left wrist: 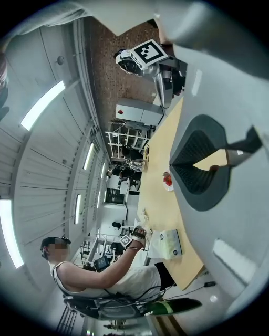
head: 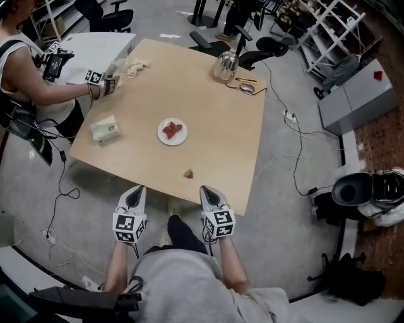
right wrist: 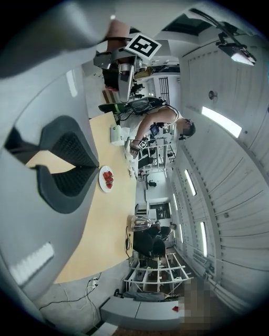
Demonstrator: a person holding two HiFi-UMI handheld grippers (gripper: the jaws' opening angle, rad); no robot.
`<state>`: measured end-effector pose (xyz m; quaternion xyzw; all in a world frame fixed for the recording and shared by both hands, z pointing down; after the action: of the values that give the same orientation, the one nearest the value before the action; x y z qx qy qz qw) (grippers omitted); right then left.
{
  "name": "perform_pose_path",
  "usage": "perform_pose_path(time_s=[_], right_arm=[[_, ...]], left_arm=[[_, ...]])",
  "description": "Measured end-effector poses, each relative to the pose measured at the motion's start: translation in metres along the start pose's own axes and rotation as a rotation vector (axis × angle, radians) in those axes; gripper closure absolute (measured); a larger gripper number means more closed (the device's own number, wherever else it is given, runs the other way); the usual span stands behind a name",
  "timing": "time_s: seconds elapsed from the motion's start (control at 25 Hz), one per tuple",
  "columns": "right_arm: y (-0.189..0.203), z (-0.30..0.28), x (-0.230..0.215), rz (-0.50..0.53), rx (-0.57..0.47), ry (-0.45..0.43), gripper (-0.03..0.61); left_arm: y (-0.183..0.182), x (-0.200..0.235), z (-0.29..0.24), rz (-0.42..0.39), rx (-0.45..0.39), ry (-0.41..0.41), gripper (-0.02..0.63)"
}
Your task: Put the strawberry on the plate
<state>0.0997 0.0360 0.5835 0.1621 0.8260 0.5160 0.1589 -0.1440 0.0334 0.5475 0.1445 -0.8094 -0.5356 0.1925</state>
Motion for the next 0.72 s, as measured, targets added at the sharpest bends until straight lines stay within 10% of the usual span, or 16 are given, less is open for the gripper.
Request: perform_pose_path(time_s=[0.72], right_arm=[[0.043, -0.070, -0.036, 0.030, 0.167, -0.069, 0.571]], left_arm=[[0.039, 0.000, -0.079, 0.047, 0.178, 0.037, 0.594]])
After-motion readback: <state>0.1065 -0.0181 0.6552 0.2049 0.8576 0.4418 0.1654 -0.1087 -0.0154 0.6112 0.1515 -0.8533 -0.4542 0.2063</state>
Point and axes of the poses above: the fingertips, and each gripper's own axes: z backward along the fingers, x to its left, y out of its underside, the point moved 3 cm from there along z, backward along the fingers, and after that the axes turned 2 degrees about z, right-handed, at the moved point
